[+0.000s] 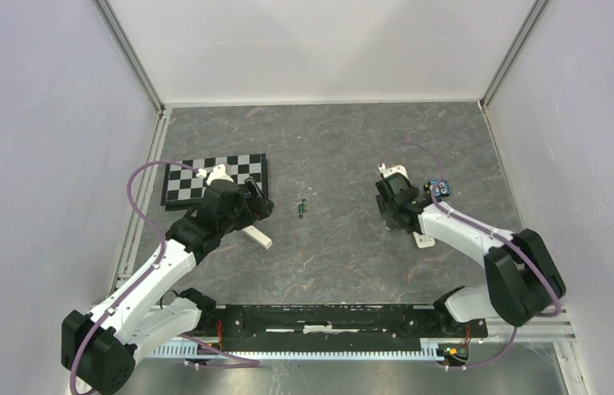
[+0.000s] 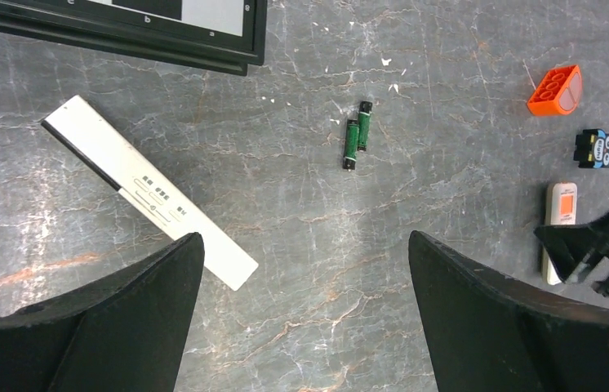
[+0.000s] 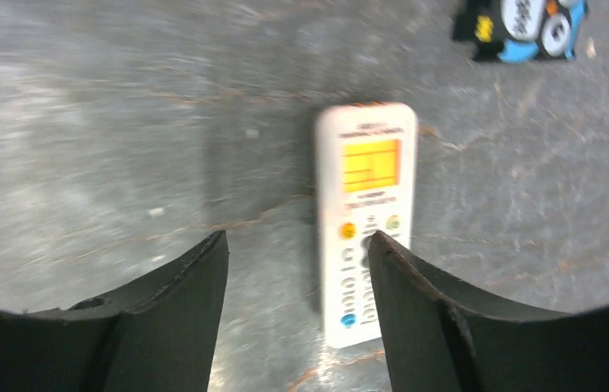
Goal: Load the batteries into the remote control
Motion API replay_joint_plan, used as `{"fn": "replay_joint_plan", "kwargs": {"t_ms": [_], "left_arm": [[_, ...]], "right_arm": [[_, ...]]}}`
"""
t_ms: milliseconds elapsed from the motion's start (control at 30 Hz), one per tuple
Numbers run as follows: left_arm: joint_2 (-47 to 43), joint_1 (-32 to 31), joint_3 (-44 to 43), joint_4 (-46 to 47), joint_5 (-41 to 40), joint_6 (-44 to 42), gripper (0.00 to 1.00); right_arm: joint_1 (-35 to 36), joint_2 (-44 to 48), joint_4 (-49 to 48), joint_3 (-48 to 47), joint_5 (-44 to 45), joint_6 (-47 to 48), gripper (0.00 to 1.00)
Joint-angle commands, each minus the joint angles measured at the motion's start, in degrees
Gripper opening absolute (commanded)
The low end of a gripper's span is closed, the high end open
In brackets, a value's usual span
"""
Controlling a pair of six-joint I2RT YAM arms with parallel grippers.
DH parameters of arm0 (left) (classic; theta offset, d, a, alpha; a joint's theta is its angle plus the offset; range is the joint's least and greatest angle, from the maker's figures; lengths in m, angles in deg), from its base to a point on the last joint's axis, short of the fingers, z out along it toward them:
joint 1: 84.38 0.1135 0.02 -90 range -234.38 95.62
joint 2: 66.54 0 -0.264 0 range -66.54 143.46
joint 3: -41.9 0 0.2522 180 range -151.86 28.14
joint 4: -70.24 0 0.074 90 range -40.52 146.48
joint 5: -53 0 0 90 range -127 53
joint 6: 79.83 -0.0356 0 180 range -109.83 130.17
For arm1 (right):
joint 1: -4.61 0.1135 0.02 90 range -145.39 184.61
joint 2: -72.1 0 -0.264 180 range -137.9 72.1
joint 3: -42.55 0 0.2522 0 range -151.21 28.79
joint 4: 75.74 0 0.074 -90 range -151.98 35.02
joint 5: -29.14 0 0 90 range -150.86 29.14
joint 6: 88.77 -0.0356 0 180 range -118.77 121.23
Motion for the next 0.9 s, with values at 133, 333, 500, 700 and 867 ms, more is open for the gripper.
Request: {"fn": "replay_joint_plan", "kwargs": {"t_ms": [133, 333, 500, 700, 867], "left_arm": [[-3.91, 1.33, -3.23, -4.06, -6.52, -1.79, 1.0], [-8.64, 1.9, -3.1, -8.16, -13.8, 0.32, 1.0], [-13.97, 1.87, -3.15, -10.86, -19.54, 0.71, 1.0], [-17.47, 2.04, -2.78, -11.01, -20.06, -0.52, 1.0], [-17.64, 2.12, -3.08, -12.51, -19.76, 0.06, 1.0]], "right_arm": [[15.83, 6.6, -20.9, -0.2, -19.93, -2.38, 0.86], [29.29, -4.92, -37.24, -5.07, -19.53, -3.83, 0.85], [35.56, -16.86, -42.68, -13.34, -17.67, -2.76, 0.87], [38.45, -26.05, -44.94, -19.05, -12.71, -0.89, 0.87], [38.53, -31.32, -46.02, -22.86, -14.72, 2.14, 0.83]]}}
